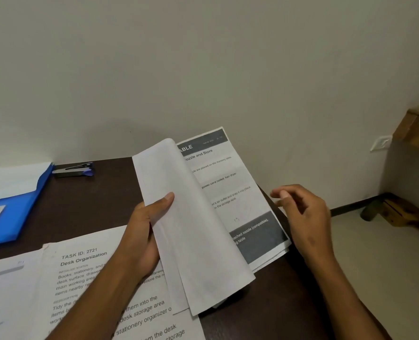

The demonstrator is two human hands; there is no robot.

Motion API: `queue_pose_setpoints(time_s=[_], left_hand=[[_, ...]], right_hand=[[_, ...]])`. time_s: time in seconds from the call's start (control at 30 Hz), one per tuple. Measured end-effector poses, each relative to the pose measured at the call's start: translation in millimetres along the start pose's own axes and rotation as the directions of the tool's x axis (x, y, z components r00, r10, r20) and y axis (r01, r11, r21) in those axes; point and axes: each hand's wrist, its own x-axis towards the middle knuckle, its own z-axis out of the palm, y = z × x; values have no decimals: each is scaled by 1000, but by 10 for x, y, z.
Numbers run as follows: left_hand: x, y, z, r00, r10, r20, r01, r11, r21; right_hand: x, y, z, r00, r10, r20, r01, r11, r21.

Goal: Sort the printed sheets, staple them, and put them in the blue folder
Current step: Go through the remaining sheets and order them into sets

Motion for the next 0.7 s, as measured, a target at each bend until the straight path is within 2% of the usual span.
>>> queue_pose_setpoints(time_s=[0.03,0.1,0.27,0.53,0.6,0.7], left_hand=[[0,3,-1,1000,1,1,-1,1000,-9],[7,6,-4,1000,1,1,-1,1000,-20],[23,-4,-21,1000,3,6,-3,1000,-27],[23,-19,-3,1000,16,0,-16,1000,20],[22,-21,0,1000,16,-2,-16,999,29],[33,-38,1,1000,17,-3,-17,999,48]], right_hand=[[18,41,-9,997,12,-75,-14,1000,-23],[33,84,10,994,23,-103,-26,999,-35],[-21,55,122,991,-1,136,15,994,-106],[-19,45,77,974,75,214,-109,982,151],[-20,38,70,976,85,203,-122,976,179],[-31,22,64,983,51,176,-75,988,132]])
